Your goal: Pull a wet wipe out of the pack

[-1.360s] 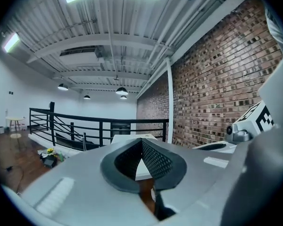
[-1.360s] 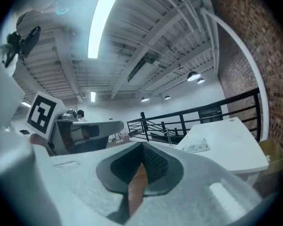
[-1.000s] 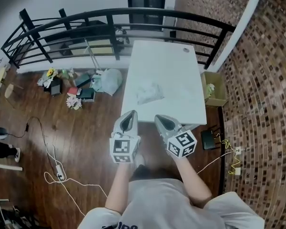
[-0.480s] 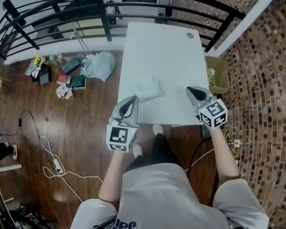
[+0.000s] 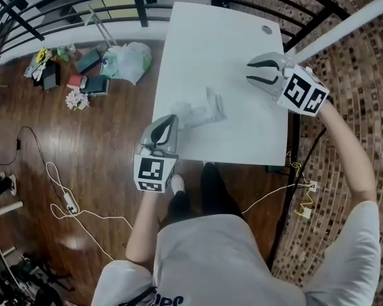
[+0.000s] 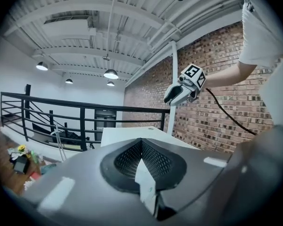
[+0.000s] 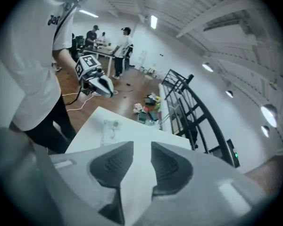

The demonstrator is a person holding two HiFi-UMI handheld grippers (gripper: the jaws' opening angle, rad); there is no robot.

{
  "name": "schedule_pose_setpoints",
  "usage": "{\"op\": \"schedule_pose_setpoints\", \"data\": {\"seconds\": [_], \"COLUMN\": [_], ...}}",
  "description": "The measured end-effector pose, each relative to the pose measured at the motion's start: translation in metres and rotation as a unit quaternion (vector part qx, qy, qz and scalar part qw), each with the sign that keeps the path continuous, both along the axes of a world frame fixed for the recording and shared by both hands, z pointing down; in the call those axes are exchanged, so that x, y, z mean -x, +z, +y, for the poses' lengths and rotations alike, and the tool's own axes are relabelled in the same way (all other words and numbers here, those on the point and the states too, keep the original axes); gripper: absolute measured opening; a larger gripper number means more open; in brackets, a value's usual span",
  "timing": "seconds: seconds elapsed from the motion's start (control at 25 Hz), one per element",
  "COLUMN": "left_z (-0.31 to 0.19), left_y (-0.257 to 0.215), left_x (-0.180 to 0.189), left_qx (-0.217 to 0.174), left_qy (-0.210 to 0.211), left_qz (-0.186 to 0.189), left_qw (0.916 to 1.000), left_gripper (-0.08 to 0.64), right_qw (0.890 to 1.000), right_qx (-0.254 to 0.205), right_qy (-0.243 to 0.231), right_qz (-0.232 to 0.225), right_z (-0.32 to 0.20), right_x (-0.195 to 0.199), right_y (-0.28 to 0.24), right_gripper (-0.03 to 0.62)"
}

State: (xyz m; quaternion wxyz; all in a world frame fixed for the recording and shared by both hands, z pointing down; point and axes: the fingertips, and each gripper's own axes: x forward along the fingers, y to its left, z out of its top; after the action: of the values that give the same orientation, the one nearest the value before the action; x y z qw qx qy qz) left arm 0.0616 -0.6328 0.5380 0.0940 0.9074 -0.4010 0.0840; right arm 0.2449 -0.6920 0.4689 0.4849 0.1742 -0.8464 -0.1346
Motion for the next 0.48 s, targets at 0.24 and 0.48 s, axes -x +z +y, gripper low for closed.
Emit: {"op": "schedule_pose_setpoints", "data": {"seconds": [0.24, 0.48], "left_z": [-0.012, -0.01], "left_y": [0.018, 0.03], "left_x": [0.004, 0.005], "left_qx": [0.003, 0.007], "left_qy": [-0.003, -0.007], "left_qz": [-0.009, -0.011], "left_qw": [0.9999, 0.9999], "left_gripper": [0.015, 0.017], "right_qw": [0.981, 0.952], "right_qx": [0.098, 0.191], "right_qy": [-0.14, -0.208], "right_qz": [0.088, 0.114], "right_z": [0.007, 0.041], "right_x": [0.052, 0.087], "right_y": [0.063, 0.135], "right_gripper": [0.207, 0.193]}}
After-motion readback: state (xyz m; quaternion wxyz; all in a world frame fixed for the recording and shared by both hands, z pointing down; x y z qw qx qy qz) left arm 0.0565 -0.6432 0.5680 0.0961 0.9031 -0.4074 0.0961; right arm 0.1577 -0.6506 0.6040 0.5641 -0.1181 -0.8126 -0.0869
